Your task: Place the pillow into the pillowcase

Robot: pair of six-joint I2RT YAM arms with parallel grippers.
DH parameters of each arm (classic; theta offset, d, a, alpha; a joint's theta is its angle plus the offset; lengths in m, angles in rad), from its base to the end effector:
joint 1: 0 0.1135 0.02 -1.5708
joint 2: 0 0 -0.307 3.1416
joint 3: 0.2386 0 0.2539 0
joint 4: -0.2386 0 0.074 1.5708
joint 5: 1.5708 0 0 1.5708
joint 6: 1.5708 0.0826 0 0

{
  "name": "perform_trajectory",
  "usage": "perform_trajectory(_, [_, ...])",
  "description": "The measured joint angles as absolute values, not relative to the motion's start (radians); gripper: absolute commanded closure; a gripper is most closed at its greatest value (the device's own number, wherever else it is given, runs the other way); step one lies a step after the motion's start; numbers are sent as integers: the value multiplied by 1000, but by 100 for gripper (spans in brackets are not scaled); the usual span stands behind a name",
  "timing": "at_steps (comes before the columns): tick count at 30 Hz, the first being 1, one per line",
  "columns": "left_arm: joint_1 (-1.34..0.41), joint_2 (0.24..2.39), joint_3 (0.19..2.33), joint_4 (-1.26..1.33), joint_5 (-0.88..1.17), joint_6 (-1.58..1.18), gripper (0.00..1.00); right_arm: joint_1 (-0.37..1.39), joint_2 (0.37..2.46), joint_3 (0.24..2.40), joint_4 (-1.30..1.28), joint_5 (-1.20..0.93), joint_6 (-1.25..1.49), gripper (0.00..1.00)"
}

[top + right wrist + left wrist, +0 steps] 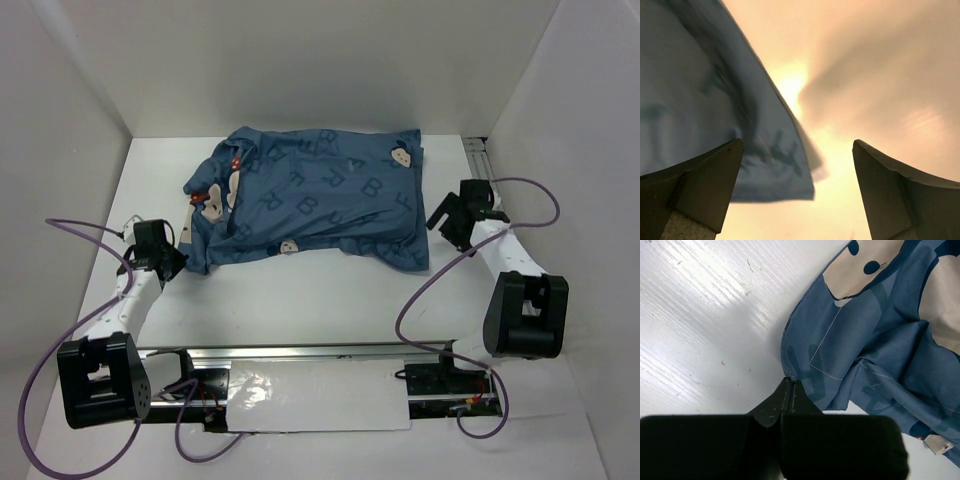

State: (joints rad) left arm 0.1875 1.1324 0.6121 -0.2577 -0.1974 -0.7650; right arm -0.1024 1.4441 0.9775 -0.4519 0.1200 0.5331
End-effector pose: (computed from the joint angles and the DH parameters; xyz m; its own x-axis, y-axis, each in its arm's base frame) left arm 0.2367 0.0614 0.2121 -0.2758 -0.7435 -0.6092 -0.7084 0.5856 -0.3940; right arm 0.3205 -0.0429 0.2367 -0.5925 0.5681 -0.5711 0.5514 0.8029 0.2266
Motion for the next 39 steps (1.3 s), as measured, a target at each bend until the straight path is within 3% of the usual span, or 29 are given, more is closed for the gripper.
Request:
perform_trajectory(12, [187,1139,599,-250,-185,-757,100,-59,1492,868,-426,-24,449,4])
perform_trajectory(26, [187,1139,594,-239,-178,-739,100,121,1671,951,-396,77,364,2])
perform_trajectory(29, [187,1139,590,-237,-178,-736,100,165,1696,974,-396,127,358,21])
perform_trajectory(30, [187,1140,589,-237,-178,-736,100,179,1701,978,-395,144,358,38])
perform_trajectory(31, [187,1140,589,-239,-178,-736,100,192,1705,979,-395,159,360,93])
perform_trajectory(32, [187,1140,589,-239,-178,-736,100,201,1707,980,-395,175,363,100])
perform_trajectory(39, [187,1139,593,-244,-177,-733,100,224,1672,979,-397,299,436,100])
